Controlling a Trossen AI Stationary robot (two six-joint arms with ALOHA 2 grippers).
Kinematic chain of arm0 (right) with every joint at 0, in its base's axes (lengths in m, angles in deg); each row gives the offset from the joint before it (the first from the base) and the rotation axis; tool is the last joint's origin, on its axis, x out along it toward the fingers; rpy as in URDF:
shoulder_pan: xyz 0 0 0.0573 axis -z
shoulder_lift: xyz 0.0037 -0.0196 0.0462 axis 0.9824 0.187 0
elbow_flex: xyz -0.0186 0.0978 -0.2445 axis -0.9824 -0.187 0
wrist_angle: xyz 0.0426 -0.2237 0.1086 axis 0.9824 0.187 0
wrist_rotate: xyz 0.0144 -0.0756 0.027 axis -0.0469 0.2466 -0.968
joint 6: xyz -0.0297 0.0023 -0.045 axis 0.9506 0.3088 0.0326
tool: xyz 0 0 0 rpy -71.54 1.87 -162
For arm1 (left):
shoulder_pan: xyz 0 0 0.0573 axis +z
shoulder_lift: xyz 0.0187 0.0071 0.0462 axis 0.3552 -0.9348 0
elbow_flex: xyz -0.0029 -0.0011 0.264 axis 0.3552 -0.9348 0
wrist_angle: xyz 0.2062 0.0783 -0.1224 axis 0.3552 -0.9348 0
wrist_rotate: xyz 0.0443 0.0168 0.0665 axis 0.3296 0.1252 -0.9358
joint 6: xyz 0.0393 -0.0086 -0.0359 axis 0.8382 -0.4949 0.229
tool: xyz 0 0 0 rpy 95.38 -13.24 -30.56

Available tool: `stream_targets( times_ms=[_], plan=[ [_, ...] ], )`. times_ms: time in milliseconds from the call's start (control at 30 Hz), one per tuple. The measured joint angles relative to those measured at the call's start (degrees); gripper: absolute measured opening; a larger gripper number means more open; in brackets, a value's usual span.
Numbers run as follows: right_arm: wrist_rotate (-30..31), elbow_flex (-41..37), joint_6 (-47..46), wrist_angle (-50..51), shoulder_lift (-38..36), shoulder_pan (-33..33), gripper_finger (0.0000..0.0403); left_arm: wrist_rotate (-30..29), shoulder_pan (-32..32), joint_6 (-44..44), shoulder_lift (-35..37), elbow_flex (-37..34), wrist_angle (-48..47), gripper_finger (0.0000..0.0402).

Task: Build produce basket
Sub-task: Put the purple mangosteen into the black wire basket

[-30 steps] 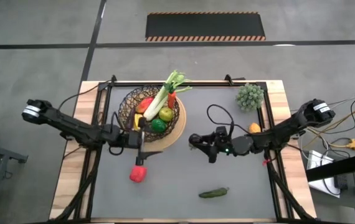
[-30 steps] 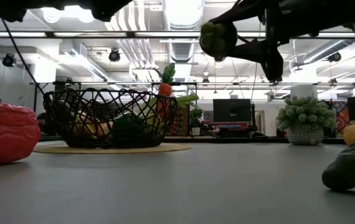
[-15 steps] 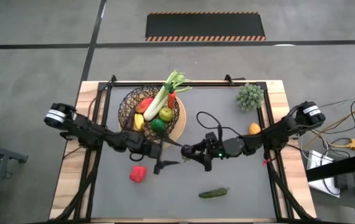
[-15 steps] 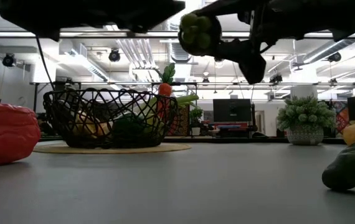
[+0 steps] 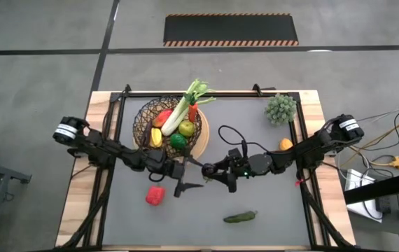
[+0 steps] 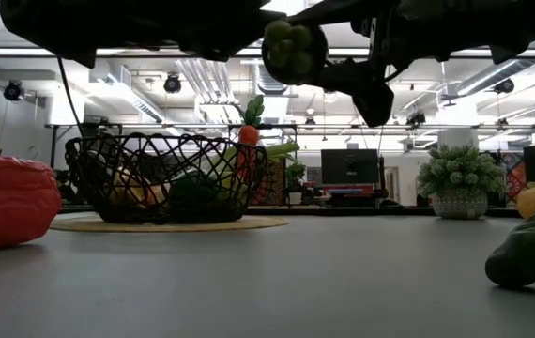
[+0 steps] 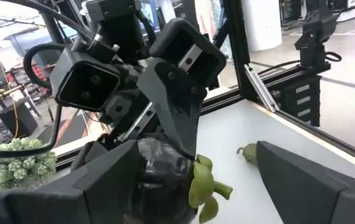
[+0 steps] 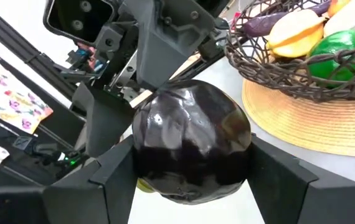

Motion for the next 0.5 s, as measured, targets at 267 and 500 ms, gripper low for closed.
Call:
stream_targets(
  times_ms=[267, 500],
  plan=[
    [-3.54, 0.11, 1.59, -1.27, -0.13, -0.08, 0.0242, -2.37, 0.74, 1.3, 1.89, 0.03, -0.48, 0.0305],
    [-3.6, 0.11, 2.52, -2.62, -0.13, -0.09, 0.0242, -1.83, 1.04, 1.24, 2.04, -0.41, -0.36, 0.0305]
  ],
)
